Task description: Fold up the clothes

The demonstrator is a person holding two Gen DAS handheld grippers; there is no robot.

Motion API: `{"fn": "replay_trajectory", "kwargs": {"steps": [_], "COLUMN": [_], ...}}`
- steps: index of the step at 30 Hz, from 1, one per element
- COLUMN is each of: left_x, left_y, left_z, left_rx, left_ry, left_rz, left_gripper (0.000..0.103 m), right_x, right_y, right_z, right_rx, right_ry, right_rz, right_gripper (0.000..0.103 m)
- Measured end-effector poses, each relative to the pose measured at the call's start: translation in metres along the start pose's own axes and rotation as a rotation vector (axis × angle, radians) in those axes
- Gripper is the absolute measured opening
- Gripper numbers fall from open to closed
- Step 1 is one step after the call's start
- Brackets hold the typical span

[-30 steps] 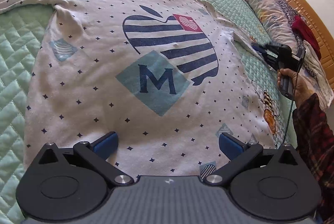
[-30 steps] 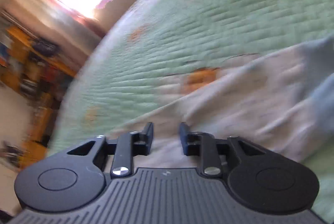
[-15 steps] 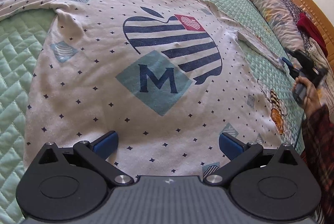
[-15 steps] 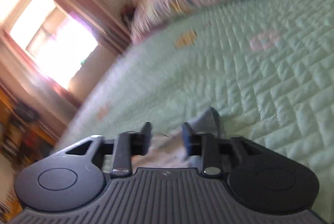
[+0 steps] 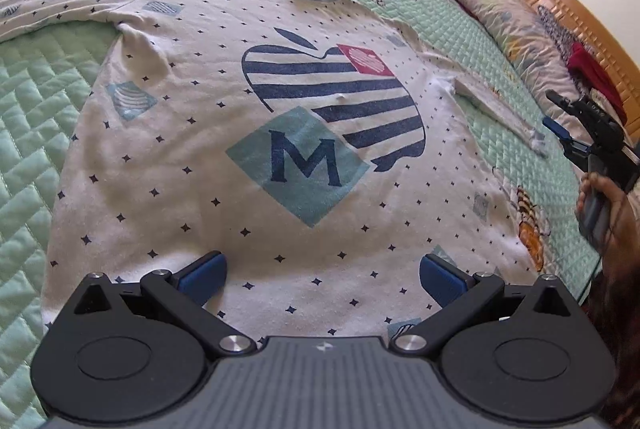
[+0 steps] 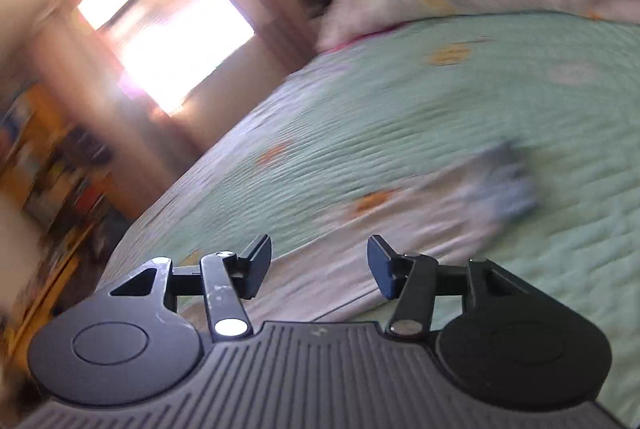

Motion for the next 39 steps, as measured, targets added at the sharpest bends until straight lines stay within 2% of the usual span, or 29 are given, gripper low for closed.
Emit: {"fn": "replay_trajectory", "kwargs": {"steps": [3, 6, 8, 9, 11, 12, 13, 14, 15, 16, 17, 20, 22, 26, 27, 29, 31, 32, 33, 35, 37, 39], "left_x": [0.001, 0.003, 0.004, 0.005, -0.004, -0.01, -0.015, -0.021, -0.026, -0.027, -0.026, -0.025, -0.026, -0.035, -0.035, -0.037, -0.04, -0.042, -0.042, -0.04, -0.034, -0.025], "left_y": [0.0, 0.0, 0.0, -0.001, -0.007, -0.01, -0.013, -0.016, -0.02, -0.022, -0.023, -0.025, -0.027, -0.029, -0.029, -0.027, -0.026, -0.026, -0.027, -0.032, -0.037, -0.039], "left_z": [0.013, 0.026, 0.035, 0.042, 0.041, 0.038, 0.036, 0.033, 0.031, 0.03, 0.031, 0.033, 0.036, 0.051, 0.057, 0.068, 0.075, 0.077, 0.079, 0.083, 0.086, 0.083], "left_rx": [0.047, 0.095, 0.126, 0.139, 0.112, 0.093, 0.074, 0.055, 0.036, 0.032, 0.036, 0.041, 0.041, 0.061, 0.075, 0.108, 0.13, 0.133, 0.132, 0.127, 0.134, 0.134], "left_ry": [0.007, 0.014, 0.019, 0.014, 0.032, 0.045, 0.058, 0.071, 0.084, 0.091, 0.095, 0.098, 0.087, 0.053, 0.05, 0.056, 0.087, 0.096, 0.097, 0.097, 0.101, 0.085], "left_rz": [0.008, 0.015, 0.02, 0.005, 0.001, 0.004, 0.007, 0.01, 0.013, 0.004, -0.012, -0.028, -0.025, 0.034, 0.049, 0.068, 0.082, 0.094, 0.101, 0.094, 0.054, 0.009], "left_gripper": [0.102, 0.097, 0.098, 0.099, 0.102, 0.102, 0.102, 0.101, 0.102, 0.102, 0.102, 0.102, 0.102, 0.102, 0.102, 0.102, 0.102, 0.102, 0.102, 0.102, 0.102, 0.102], "right_x": [-0.098, -0.179, -0.203, -0.205, -0.21, -0.206, -0.198, -0.192, -0.191, -0.189, -0.188, -0.202, -0.213, -0.205, -0.21, -0.238, -0.257, -0.265, -0.263, -0.256, -0.249, -0.253], "right_y": [-0.034, -0.079, -0.105, -0.115, -0.148, -0.163, -0.176, -0.188, -0.191, -0.193, -0.195, -0.185, -0.186, -0.209, -0.209, -0.201, -0.199, -0.199, -0.201, -0.208, -0.214, -0.206], "right_z": [0.008, 0.02, 0.024, 0.023, 0.034, 0.032, 0.028, 0.028, 0.035, 0.043, 0.051, 0.069, 0.07, 0.039, 0.045, 0.062, 0.063, 0.063, 0.061, 0.057, 0.054, 0.068], "right_rx": [-0.088, -0.208, -0.289, -0.324, -0.407, -0.444, -0.473, -0.499, -0.491, -0.478, -0.465, -0.412, -0.408, -0.574, -0.564, -0.51, -0.494, -0.487, -0.509, -0.561, -0.613, -0.562], "right_ry": [0.191, 0.3, 0.397, 0.459, 0.523, 0.497, 0.433, 0.366, 0.331, 0.302, 0.272, 0.308, 0.338, 0.264, 0.276, 0.346, 0.38, 0.396, 0.381, 0.343, 0.304, 0.357], "right_rz": [0.149, 0.266, 0.22, 0.139, -0.038, -0.064, -0.052, -0.024, -0.017, -0.014, -0.01, -0.002, 0.012, -0.076, -0.086, 0.009, 0.098, 0.141, 0.138, 0.118, 0.097, 0.078], "right_gripper": [0.07, 0.076, 0.076, 0.076, 0.073, 0.067, 0.065, 0.052, 0.033, 0.031, 0.032, 0.032, 0.032, 0.032, 0.032, 0.033, 0.041, 0.05, 0.054, 0.046, 0.049, 0.05]}}
Point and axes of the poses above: each gripper's, at about its wrist camera, not at the fingertips, and z roughly against the way its jaws point, x to its right, y to its top, the point moved 5 cm from there along -z, roughly the way its jaws point, and after that the axes turned 7 degrees about z, right-handed, at the moved point
